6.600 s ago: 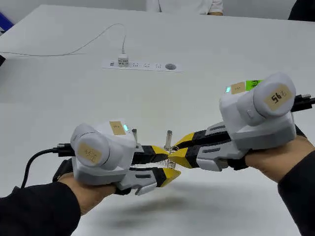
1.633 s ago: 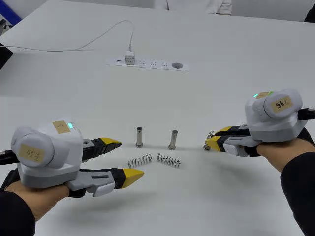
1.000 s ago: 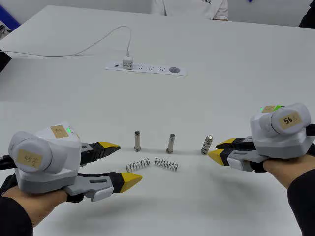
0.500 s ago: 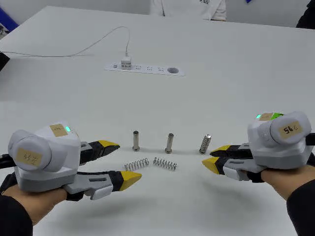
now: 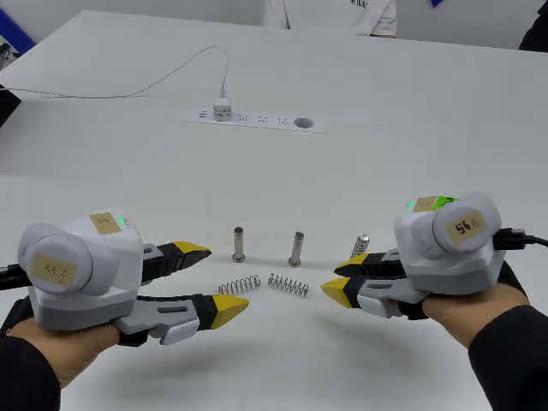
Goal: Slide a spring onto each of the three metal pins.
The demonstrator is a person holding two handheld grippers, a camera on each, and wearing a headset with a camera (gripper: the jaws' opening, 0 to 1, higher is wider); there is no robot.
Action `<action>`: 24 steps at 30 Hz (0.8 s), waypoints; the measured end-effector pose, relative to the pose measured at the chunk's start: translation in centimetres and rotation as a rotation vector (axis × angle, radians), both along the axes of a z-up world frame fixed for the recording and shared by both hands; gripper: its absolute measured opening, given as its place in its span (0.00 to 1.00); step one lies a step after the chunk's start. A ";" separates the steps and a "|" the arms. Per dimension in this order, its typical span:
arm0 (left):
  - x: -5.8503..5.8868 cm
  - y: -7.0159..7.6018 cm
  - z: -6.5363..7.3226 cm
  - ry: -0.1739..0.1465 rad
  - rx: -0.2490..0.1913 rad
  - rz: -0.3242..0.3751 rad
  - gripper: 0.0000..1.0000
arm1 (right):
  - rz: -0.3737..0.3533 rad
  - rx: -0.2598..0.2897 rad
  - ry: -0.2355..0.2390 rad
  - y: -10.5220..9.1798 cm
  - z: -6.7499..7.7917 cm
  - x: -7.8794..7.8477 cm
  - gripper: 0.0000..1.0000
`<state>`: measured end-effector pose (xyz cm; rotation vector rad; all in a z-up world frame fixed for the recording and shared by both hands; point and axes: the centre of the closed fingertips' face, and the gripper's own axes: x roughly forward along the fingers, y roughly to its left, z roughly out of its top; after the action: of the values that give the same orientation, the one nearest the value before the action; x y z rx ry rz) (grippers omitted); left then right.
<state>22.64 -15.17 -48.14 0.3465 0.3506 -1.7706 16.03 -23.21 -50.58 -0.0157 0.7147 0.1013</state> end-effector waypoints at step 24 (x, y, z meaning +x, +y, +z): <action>-0.1 0.0 -0.3 0.002 0.012 -0.005 0.50 | 0.129 -0.025 0.085 1.2 -2.6 2.4 0.17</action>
<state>22.54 -15.18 -48.49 0.3546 0.3616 -1.7740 18.44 -21.97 -53.15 -0.0823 0.8001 0.2173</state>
